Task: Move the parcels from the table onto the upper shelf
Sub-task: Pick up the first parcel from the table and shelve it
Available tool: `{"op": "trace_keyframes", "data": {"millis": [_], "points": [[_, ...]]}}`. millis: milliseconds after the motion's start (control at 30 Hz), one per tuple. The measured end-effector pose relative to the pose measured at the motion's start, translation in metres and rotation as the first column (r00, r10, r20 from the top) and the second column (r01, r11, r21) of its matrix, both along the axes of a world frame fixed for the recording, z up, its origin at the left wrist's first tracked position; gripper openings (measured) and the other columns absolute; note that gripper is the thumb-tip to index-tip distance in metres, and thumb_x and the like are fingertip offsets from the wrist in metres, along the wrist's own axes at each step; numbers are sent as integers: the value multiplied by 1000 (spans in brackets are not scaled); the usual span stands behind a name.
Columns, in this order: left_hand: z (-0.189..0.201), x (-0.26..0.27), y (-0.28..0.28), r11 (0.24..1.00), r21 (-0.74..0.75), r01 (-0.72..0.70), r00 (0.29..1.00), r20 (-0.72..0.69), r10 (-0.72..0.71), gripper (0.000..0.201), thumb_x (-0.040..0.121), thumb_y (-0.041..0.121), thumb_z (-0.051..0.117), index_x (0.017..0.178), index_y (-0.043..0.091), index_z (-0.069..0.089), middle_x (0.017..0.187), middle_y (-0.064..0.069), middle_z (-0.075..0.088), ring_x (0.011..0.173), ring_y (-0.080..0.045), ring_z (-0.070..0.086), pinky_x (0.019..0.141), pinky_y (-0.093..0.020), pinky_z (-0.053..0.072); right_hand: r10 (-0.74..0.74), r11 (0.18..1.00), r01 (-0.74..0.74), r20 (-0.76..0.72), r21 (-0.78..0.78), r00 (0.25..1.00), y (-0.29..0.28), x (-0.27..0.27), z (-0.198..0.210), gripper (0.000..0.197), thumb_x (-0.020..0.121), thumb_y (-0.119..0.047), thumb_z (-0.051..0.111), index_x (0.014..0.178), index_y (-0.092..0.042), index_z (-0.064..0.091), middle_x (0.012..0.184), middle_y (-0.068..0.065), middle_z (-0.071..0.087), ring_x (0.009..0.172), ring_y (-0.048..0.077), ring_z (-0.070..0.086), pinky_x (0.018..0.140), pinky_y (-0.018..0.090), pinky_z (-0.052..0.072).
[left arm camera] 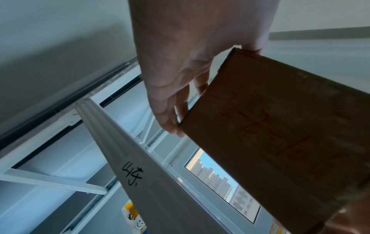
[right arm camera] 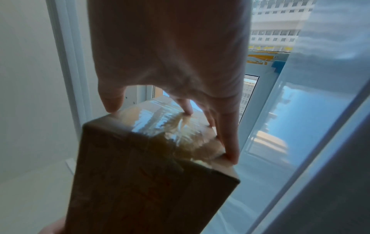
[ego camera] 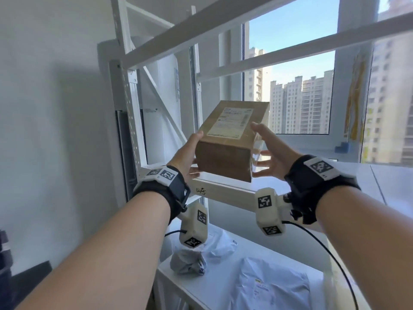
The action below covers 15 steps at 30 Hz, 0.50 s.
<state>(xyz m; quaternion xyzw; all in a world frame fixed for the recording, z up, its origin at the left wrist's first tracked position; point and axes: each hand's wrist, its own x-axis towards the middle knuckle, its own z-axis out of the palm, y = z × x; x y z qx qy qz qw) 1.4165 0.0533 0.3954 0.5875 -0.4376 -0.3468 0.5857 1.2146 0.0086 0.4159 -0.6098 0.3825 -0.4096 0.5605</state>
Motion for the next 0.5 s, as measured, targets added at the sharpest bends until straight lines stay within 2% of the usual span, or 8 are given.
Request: {"op": "trace_keyframes", "data": {"millis": [67, 167, 200, 233, 300, 367, 433, 500], "points": [[1, 12, -18, 999, 36, 10, 1000, 25, -11, 54, 72, 76, 45, 99, 32, 62, 117, -6, 65, 114, -25, 59, 96, -40, 43, -18, 1000, 18, -9, 20, 1000, -15, 19, -1, 45, 86, -55, 55, 120, -28, 44, 120, 7, 44, 122, 36, 49, 99, 53, 47], [4, 25, -38, 999, 41, -1, 998, 61, -1, 52, 87, 70, 37, 111, 30, 59, 112, -4, 64, 109, -23, 58, 68, -28, 39, -24, 998, 27, -44, 50, 999, -41, 45, -6, 45, 82, -50, 58, 118, -23, 54, 104, 5, 53, 105, 29, 56, 89, 44, 51], [5, 28, -44, 999, 52, -6, 997, 82, 2, 59, 86, 71, 36, 119, 28, 57, 113, -5, 63, 109, -24, 58, 64, -27, 36, -29, 998, 32, -50, 61, 998, -49, 54, -6, 42, 81, -49, 58, 113, -22, 56, 97, 5, 53, 96, 26, 55, 84, 41, 51], [5, 32, -50, 998, 60, -16, 994, 109, 10, 70, 81, 76, 37, 126, 26, 56, 117, -6, 63, 111, -25, 58, 66, -28, 37, -37, 996, 41, -55, 74, 998, -56, 61, -7, 38, 81, -49, 58, 107, -20, 57, 90, 4, 52, 88, 24, 53, 80, 39, 50], [0, 48, -73, 998, 44, -43, 992, 123, 37, 92, 62, 85, 41, 129, 24, 57, 124, -8, 64, 115, -28, 59, 87, -32, 44, -50, 994, 56, -63, 98, 997, -69, 76, -8, 34, 82, -48, 56, 99, -19, 55, 79, 3, 48, 74, 21, 49, 71, 36, 48], [-8, 69, -104, 998, 28, -63, 995, 82, 60, 96, 51, 84, 48, 126, 25, 60, 126, -10, 66, 116, -30, 61, 104, -43, 45, -41, 992, 48, -63, 117, 997, -79, 87, -9, 37, 84, -50, 55, 101, -18, 55, 72, 1, 47, 64, 18, 47, 66, 34, 46], [-7, 80, -118, 997, 18, -69, 996, 51, 68, 90, 52, 78, 50, 123, 23, 62, 121, -11, 67, 112, -30, 63, 104, -47, 46, -31, 991, 39, -63, 128, 997, -87, 95, -10, 41, 87, -53, 54, 103, -15, 53, 75, 3, 50, 67, 19, 49, 73, 36, 46], [0, 75, -109, 999, 32, -39, 999, 26, 38, 75, 62, 70, 51, 116, 20, 64, 113, -11, 69, 104, -29, 66, 102, -47, 49, -33, 990, 43, -76, 132, 997, -94, 101, -11, 38, 90, -54, 51, 102, -17, 51, 85, 5, 52, 78, 22, 52, 82, 38, 47]]}}
